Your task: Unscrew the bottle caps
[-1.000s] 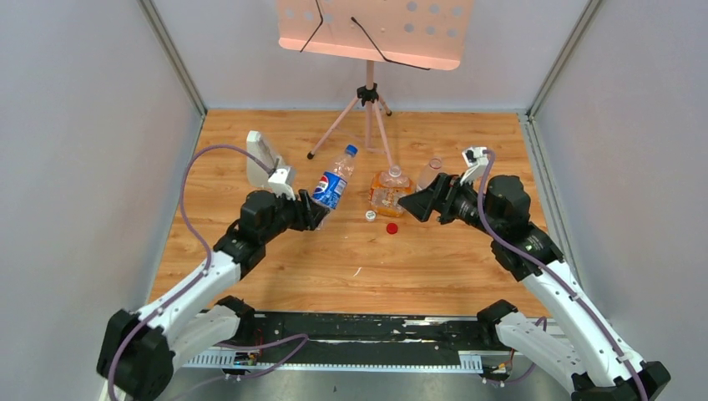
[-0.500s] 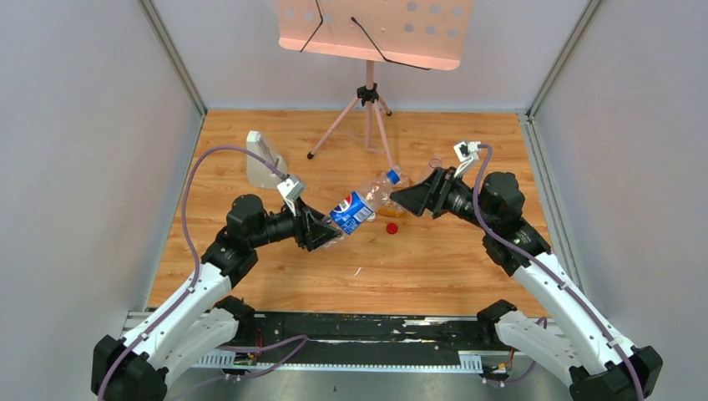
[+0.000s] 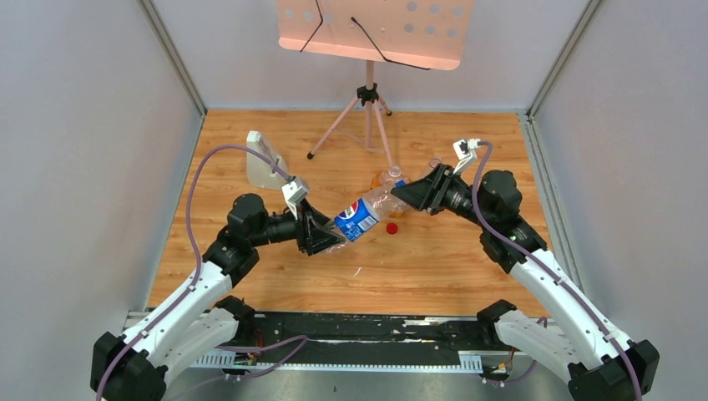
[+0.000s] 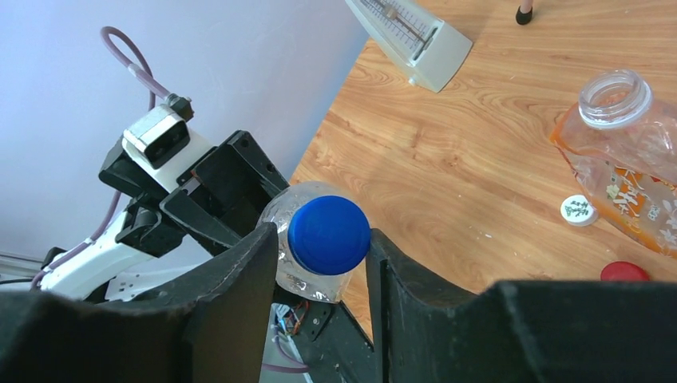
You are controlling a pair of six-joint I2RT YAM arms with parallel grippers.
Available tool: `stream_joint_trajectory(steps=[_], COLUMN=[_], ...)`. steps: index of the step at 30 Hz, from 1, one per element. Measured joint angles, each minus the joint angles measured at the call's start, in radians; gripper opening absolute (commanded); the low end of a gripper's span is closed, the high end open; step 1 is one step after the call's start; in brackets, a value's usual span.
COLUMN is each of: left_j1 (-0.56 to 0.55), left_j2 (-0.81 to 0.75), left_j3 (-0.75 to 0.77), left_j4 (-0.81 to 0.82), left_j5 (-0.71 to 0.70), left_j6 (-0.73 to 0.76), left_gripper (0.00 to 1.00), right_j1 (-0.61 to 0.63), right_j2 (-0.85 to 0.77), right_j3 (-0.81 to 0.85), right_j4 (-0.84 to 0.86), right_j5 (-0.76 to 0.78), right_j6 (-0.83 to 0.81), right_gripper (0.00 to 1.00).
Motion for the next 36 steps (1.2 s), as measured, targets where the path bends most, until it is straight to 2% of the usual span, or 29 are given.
stream_joint_trajectory(steps=[5, 7, 8, 11, 13, 21, 27, 33, 35, 36], left_j1=[0.000, 0.000, 0.000, -0.004, -0.004, -0.012, -0.083, -0.179, -0.195, -0.200], left_j2=[0.011, 0.011, 0.011, 0.012, 0.018, 0.142, 0.267, 0.338, 0.338, 0.338], left_j3=[0.000, 0.000, 0.002, 0.010, 0.015, 0.063, 0.121, 0.144, 0.144, 0.144], left_j4=[0.000, 0.000, 0.000, 0.002, 0.021, 0.137, 0.216, 0.246, 0.254, 0.256], left_j5=[0.014, 0.019, 0.022, 0.029, 0.033, 0.135, 0.278, 0.377, 0.394, 0.401], left_j6=[0.003, 0.006, 0.008, 0.007, -0.001, -0.052, -0.089, -0.099, -0.098, -0.097], left_gripper=[0.68, 0.75, 0.83, 0.98, 1.00, 1.00, 0.97, 0.81, 0.72, 0.64], right_j1=[-0.003, -0.004, -0.005, -0.006, -0.006, -0.006, -0.006, -0.006, -0.006, -0.006], right_j2=[0.000, 0.000, 0.000, 0.000, 0.002, 0.016, 0.016, 0.016, 0.013, 0.010], right_j3=[0.000, 0.000, 0.000, -0.001, -0.008, -0.074, -0.122, -0.126, -0.126, -0.126], right_j4=[0.028, 0.035, 0.037, 0.055, 0.069, 0.155, 0.301, 0.409, 0.424, 0.430], right_j5=[-0.017, -0.027, -0.032, -0.059, -0.089, -0.264, -0.416, -0.509, -0.525, -0.531], right_j6=[0.029, 0.026, 0.023, 0.008, -0.009, -0.093, -0.130, -0.155, -0.166, -0.171], right_gripper=[0.21, 0.17, 0.16, 0.13, 0.11, 0.12, 0.12, 0.11, 0.11, 0.11])
